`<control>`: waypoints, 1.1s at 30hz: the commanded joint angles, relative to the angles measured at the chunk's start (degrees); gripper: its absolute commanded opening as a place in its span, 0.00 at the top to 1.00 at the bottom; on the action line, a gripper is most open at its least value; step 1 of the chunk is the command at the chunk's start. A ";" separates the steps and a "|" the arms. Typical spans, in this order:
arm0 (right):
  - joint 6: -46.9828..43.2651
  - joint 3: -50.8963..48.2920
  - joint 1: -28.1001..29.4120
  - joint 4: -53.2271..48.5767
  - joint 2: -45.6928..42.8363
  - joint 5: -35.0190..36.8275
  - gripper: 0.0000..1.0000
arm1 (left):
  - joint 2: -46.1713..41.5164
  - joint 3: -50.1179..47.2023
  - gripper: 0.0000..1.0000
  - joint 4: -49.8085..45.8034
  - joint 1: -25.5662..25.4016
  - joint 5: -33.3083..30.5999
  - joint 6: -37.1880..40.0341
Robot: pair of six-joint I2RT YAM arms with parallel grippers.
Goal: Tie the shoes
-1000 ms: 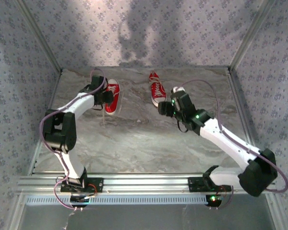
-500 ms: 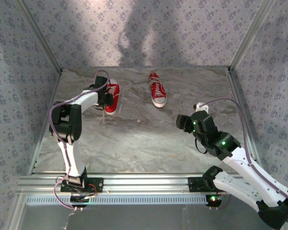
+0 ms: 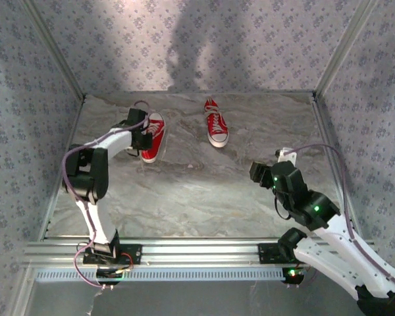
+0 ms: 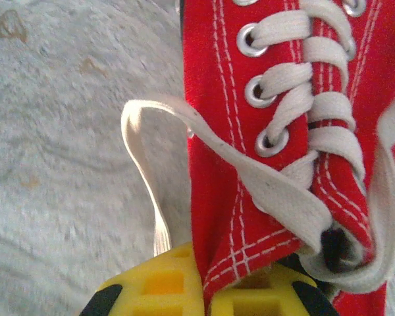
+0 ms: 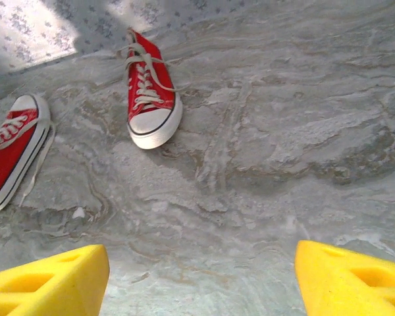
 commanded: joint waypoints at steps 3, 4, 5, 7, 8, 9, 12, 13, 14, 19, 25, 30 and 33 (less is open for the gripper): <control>2.75 -3.30 -0.34 0.34 -3.56 6.24 0.18 | -12.70 -2.44 1.00 4.88 -8.65 8.32 8.11; 2.38 -3.70 -0.55 0.33 -3.89 6.57 0.17 | -13.80 -3.15 1.00 5.36 -10.45 9.46 9.60; 2.31 -4.06 -0.75 0.31 -4.10 6.94 0.17 | -14.91 -3.86 1.00 5.41 -12.59 10.84 11.55; 2.22 -4.42 -1.39 0.33 -4.22 7.33 0.17 | -16.26 -4.80 1.00 4.72 -16.47 14.58 15.31; 2.18 -4.60 -1.73 0.34 -4.22 7.18 0.17 | -16.79 -5.25 1.00 4.27 -18.37 16.63 16.94; 2.21 -4.79 -1.96 0.38 -4.16 6.73 0.17 | -17.35 -5.98 1.00 4.03 -20.24 18.78 18.96; -0.19 -5.14 -2.91 1.81 -4.22 5.21 0.18 | -18.05 -7.74 1.00 2.88 -25.68 21.44 24.48; -0.20 -5.15 -3.11 1.73 -4.22 4.96 0.18 | -17.82 -7.97 1.00 2.12 -27.32 21.50 25.69; -0.27 -5.23 -3.45 1.63 -4.22 4.75 0.18 | -17.14 -7.88 1.00 0.91 -28.90 21.94 27.31; -0.16 -5.90 -5.01 1.56 -4.22 3.73 0.17 | -12.28 -7.06 1.00 -2.45 -34.29 18.15 30.92; 1.29 -8.19 -6.29 3.80 -3.88 1.42 0.08 | -8.41 -5.87 0.67 -3.85 -34.93 9.97 30.38; 4.09 -8.66 -8.18 4.77 -0.16 -2.37 0.05 | -9.12 -6.12 0.38 -3.40 -34.85 6.52 26.94; 2.92 -8.84 -8.74 7.02 3.77 -6.92 0.05 | -13.38 -7.51 0.26 -3.98 -35.14 5.34 22.32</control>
